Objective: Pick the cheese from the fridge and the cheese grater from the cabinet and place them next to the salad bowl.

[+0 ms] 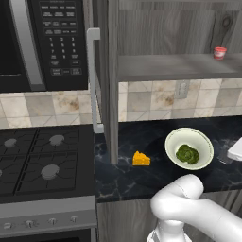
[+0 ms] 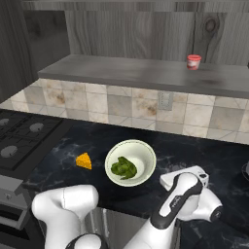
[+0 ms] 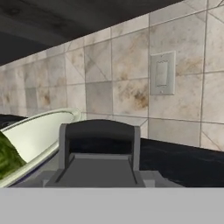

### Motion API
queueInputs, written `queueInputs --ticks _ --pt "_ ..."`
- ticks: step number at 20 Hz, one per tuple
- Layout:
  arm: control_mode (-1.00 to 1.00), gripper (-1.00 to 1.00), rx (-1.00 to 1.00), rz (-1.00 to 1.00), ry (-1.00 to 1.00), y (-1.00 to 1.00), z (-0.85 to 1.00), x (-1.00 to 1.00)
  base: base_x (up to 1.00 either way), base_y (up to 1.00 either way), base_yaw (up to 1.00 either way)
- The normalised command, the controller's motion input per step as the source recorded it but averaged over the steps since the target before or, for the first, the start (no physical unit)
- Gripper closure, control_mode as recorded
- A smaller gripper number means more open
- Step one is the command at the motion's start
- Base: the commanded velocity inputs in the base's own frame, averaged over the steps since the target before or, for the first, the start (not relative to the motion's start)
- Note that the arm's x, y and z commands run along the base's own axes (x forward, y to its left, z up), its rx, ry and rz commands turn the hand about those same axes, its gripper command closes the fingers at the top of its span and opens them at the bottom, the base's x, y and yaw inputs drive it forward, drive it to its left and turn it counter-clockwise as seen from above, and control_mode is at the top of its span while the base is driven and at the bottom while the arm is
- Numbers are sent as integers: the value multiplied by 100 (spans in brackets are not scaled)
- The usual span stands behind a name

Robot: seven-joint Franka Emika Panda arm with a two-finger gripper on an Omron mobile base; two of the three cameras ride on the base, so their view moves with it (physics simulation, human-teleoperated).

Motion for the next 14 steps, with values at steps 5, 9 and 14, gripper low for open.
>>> queueInputs --ticks 5,9,14 --pt "-100 -100 0 4 0 -1 -29 3 0 0 0" --pt "-100 -100 0 1 -3 -4 -10 -8 0 0 0" --pt "-100 -100 0 0 -4 0 6 -18 0 0 0"
